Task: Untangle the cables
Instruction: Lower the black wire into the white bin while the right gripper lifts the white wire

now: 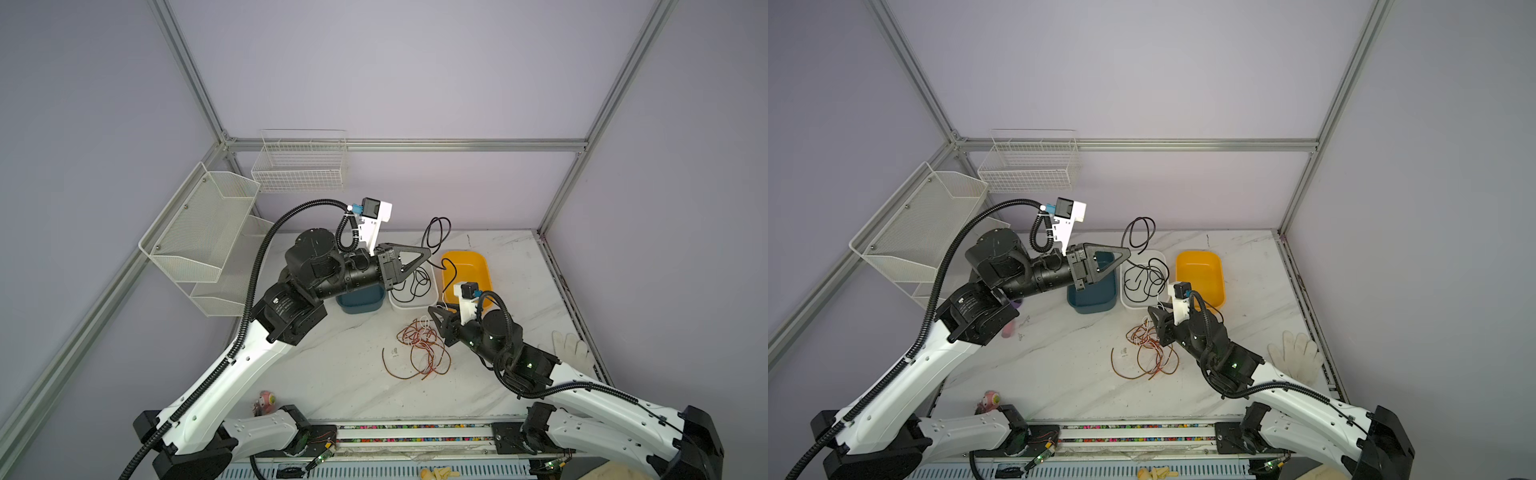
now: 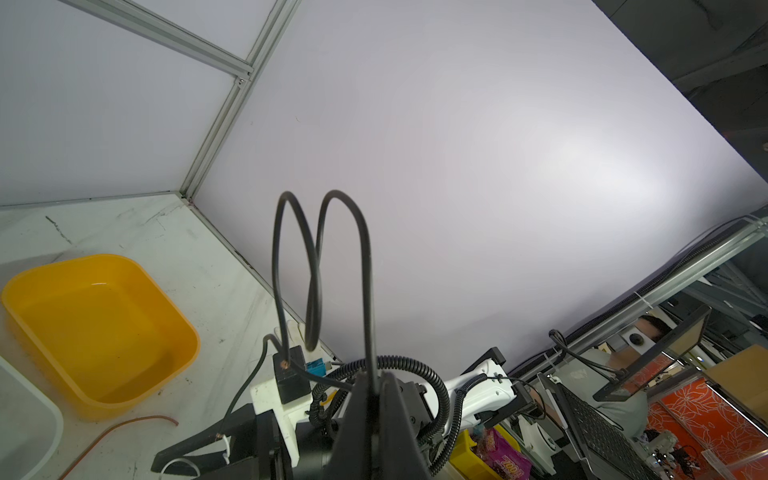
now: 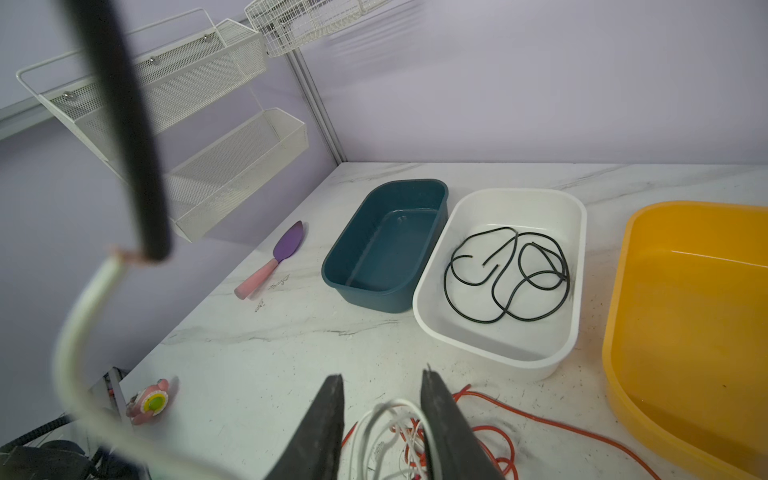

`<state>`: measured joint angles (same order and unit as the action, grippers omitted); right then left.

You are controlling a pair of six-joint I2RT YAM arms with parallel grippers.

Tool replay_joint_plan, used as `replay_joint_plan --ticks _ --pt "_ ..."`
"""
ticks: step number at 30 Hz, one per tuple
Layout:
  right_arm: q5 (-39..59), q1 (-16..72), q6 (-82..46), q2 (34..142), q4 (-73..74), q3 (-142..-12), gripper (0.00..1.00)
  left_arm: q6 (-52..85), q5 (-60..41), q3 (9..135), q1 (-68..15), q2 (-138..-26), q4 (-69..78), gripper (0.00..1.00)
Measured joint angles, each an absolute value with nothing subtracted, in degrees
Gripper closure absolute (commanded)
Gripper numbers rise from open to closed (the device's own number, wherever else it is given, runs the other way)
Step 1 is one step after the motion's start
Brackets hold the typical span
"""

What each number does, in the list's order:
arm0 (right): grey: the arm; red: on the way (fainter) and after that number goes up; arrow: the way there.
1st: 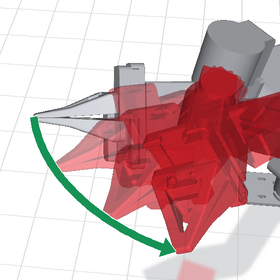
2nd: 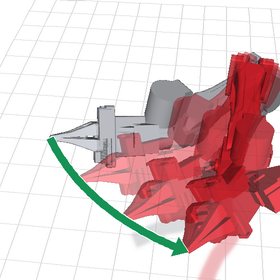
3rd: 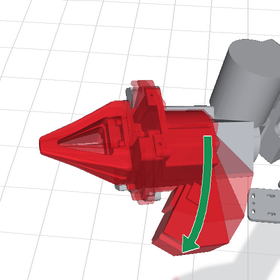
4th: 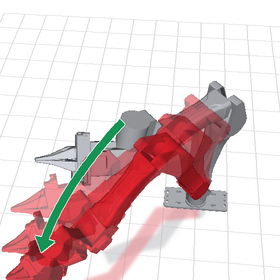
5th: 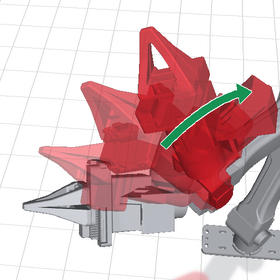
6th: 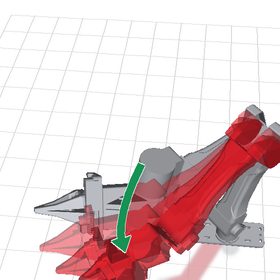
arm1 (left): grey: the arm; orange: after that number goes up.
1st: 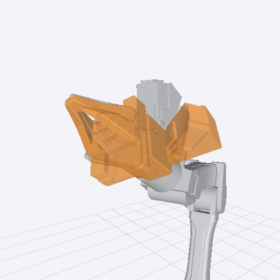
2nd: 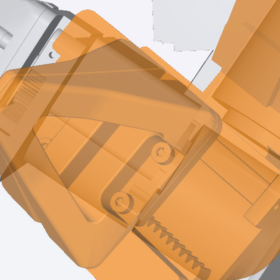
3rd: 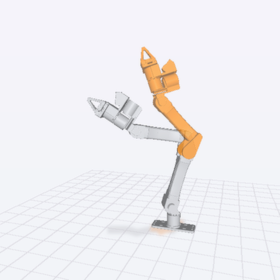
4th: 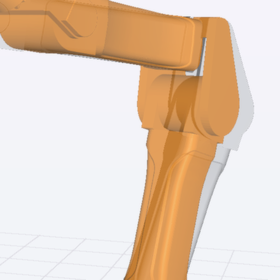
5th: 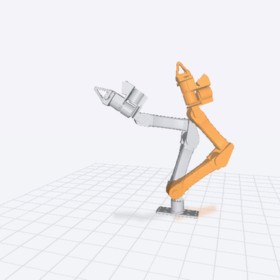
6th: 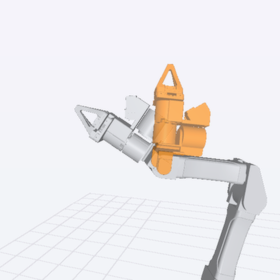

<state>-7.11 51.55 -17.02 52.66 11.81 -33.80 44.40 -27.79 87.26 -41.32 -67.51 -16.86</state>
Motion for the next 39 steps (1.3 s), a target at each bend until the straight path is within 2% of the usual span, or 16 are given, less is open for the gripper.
replay_joint_plan --ticks 5,8,27,39 --pt "-7.2 51.7 -18.2 52.7 11.9 -32.2 0.93 44.2 -27.1 87.3 -41.3 -67.2 -17.0 1.00" --pt "-7.5 51.8 -19.8 53.2 12.2 -31.2 1.00 43.9 -26.5 87.3 -41.3 -66.8 -17.3 1.00" --pt "-7.8 52.2 -28.1 58.3 15.8 -24.0 1.00 41.2 -22.9 87.3 -39.5 -64.0 -18.8 1.00" --pt "-9.0 52.2 -30.1 57.2 15.6 -22.9 0.99 36.1 -20.1 85.7 -37.0 -68.9 -22.0 1.00"
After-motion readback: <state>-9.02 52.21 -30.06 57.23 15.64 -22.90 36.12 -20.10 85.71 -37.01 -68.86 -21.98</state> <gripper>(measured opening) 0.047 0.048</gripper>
